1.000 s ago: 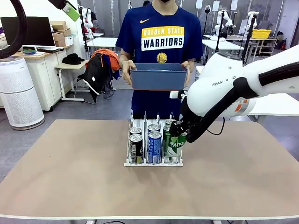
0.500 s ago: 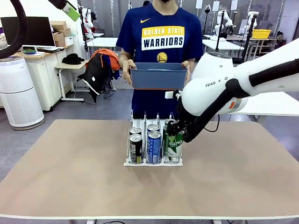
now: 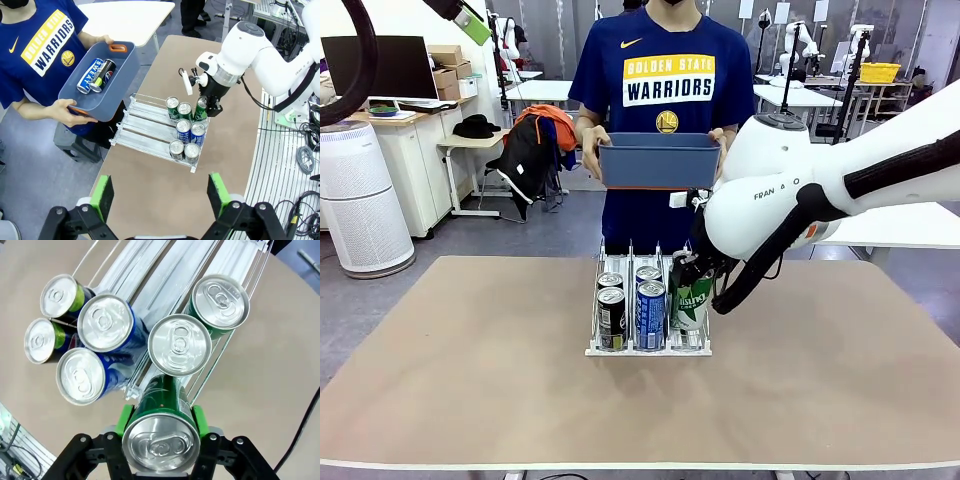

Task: Fill the beverage cans into the dispenser.
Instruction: Place the picked Sprite in the line of the Automatic Can Dispenser with the same cans.

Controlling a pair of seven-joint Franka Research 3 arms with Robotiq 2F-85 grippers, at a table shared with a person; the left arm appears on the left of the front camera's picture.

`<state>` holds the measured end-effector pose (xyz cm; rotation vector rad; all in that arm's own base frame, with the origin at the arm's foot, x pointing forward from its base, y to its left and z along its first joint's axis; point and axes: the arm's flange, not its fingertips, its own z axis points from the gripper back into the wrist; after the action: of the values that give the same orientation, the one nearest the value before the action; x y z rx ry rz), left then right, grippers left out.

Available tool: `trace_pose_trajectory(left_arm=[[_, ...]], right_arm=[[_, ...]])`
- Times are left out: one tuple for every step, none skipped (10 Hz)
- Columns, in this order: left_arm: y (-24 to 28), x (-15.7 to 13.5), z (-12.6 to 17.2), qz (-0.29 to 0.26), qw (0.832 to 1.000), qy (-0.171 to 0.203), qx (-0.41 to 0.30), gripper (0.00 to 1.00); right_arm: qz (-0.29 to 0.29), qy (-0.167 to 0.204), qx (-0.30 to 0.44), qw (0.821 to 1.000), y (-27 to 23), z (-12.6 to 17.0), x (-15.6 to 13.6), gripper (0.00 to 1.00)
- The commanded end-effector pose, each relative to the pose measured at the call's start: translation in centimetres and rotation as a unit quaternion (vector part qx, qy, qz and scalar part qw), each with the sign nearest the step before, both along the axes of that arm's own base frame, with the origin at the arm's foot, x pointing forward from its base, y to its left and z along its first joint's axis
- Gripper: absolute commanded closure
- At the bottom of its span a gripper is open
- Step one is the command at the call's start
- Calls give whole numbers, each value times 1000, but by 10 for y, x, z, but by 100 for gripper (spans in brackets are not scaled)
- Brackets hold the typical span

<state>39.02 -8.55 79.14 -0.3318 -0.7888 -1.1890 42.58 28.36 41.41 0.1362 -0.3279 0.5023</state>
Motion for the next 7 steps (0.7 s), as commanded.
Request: trace_pose_trajectory(left_arm=[[0, -1, -1, -1, 1000, 2, 0, 0], [0, -1, -1, -1, 1000, 2, 0, 0], [0, -1, -1, -1, 1000, 2, 0, 0], [0, -1, -1, -1, 1000, 2, 0, 0], [0, -1, -1, -1, 1000, 2, 0, 0], [0, -1, -1, -1, 1000, 2, 0, 0], [0, -1, -1, -1, 1000, 2, 0, 0]], right_arm=[[-16, -44, 8, 999, 13, 2, 17, 42], [-13, -42, 9, 999, 16, 0, 18, 42], [-7, -33, 5, 999, 18, -4, 20, 42], [3, -15, 1, 1000, 19, -5, 18, 42], [6, -2, -5, 1000, 21, -7, 16, 42], [13, 1, -8, 1000, 23, -8, 14, 42], [18, 6, -14, 1000, 23, -11, 14, 42]])
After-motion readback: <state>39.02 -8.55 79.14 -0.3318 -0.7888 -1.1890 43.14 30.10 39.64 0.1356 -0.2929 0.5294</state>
